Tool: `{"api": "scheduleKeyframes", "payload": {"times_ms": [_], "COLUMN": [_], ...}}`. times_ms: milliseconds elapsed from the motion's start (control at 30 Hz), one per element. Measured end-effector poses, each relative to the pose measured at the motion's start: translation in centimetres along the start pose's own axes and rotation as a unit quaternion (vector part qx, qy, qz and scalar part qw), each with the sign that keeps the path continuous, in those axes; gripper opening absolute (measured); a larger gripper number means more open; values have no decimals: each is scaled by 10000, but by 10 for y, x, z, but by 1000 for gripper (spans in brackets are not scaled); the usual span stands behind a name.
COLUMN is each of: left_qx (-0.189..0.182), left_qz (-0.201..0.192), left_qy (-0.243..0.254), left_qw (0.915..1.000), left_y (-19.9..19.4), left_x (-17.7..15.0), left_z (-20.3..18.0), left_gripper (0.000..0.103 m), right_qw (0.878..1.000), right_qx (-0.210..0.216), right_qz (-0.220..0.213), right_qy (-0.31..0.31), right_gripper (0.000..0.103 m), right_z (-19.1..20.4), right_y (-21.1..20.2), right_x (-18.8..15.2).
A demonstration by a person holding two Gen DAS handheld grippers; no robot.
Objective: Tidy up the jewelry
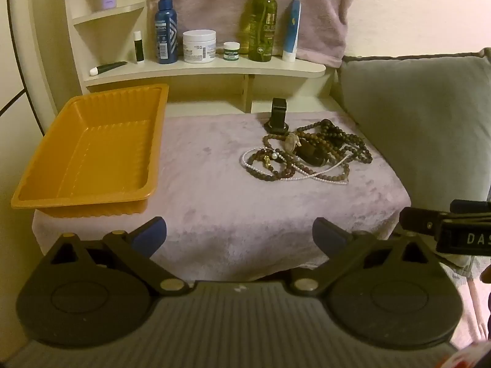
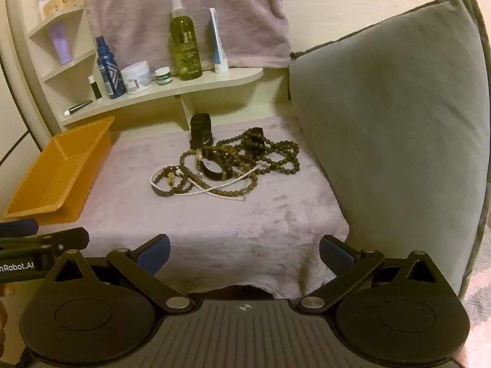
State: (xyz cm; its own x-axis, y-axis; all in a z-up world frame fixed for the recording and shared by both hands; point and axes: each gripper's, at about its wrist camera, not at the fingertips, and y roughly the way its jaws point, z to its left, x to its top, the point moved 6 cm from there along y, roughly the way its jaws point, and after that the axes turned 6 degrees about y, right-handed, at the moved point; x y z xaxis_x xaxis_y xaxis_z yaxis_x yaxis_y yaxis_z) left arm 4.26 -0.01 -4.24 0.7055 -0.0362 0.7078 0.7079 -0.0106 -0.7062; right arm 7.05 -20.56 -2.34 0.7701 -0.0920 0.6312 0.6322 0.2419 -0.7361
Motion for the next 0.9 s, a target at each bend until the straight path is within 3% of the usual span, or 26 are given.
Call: {"api": "scheduleKeyframes", "payload": {"times_ms": [900], "left_qx": [120], "left_qz": [57], "left_qy": [-165], "left_qw": [9998], "left_y": [-4], "left_x": [-3], "left_z": [11], "left_gripper": [99], "right_qw": [9999], "right_qx": [74], "right_qz": [35], "right_qy": [-131], "right_gripper": [102], "right_z": [19], "right_y": [3], "right_x": [1]}}
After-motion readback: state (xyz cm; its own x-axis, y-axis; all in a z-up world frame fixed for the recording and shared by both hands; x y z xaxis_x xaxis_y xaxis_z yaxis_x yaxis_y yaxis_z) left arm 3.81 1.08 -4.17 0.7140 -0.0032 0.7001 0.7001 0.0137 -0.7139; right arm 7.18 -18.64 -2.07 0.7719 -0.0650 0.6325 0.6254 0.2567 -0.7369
